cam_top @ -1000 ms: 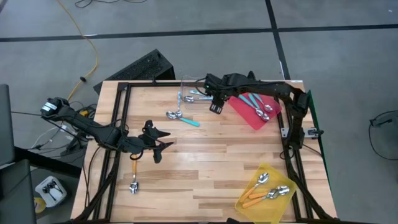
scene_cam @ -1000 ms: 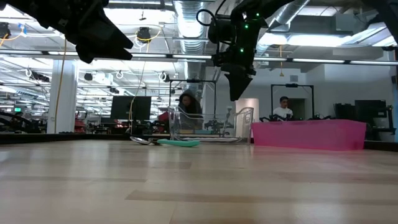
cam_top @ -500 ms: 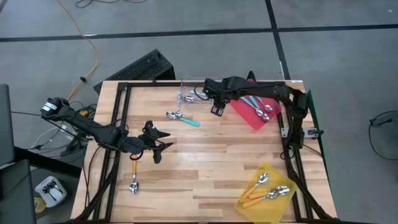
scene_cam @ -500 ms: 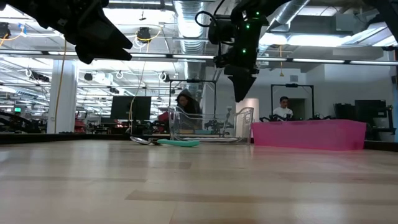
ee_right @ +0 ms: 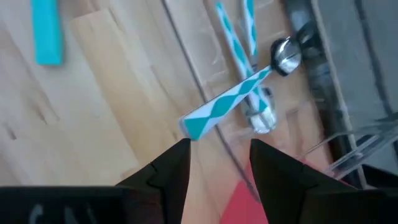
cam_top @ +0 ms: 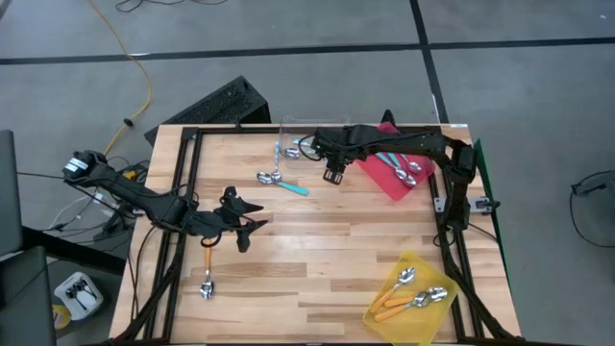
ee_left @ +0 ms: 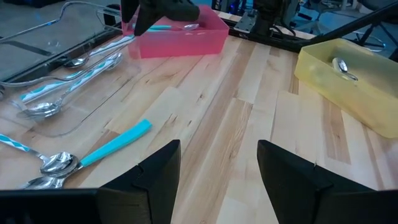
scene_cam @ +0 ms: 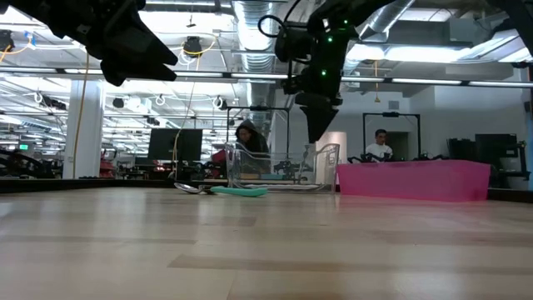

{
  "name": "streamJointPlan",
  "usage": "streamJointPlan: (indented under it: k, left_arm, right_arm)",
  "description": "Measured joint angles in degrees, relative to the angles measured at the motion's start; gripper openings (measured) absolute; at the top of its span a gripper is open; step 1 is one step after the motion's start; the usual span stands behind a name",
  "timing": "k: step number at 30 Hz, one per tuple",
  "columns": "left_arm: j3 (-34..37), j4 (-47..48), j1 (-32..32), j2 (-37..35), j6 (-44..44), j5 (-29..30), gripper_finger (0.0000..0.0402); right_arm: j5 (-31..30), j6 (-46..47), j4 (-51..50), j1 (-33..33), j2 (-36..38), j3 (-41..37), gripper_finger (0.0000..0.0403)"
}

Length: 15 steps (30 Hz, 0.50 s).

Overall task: Sort silverware by color (type)
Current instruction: Put the white-blue spoon into the transparent bin

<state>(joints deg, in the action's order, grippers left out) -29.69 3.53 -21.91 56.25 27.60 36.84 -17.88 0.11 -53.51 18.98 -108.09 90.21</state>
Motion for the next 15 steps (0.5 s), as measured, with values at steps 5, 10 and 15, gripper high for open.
streamJointPlan:
  k: [5, 10, 15]
  left_arm:
    - [0.00, -0.09, 0.00, 0.00, 0.27, 0.00, 0.0196]
    - [0.00, -0.02, 0.00, 0.00, 0.31, 0.00, 0.0196]
    - [0.00, 0.07, -0.02, 0.00, 0.33, -0.42, 0.0196]
  right_arm:
    - [2.01, -2.73, 6.94, -0.50, 0.00, 0.00, 0.0189]
    - [3.12, -5.24, 14.26, -1.56, 0.26, 0.07, 0.0189]
    - [2.75, -7.03, 9.28, -2.12, 0.46, 0.79, 0.0189]
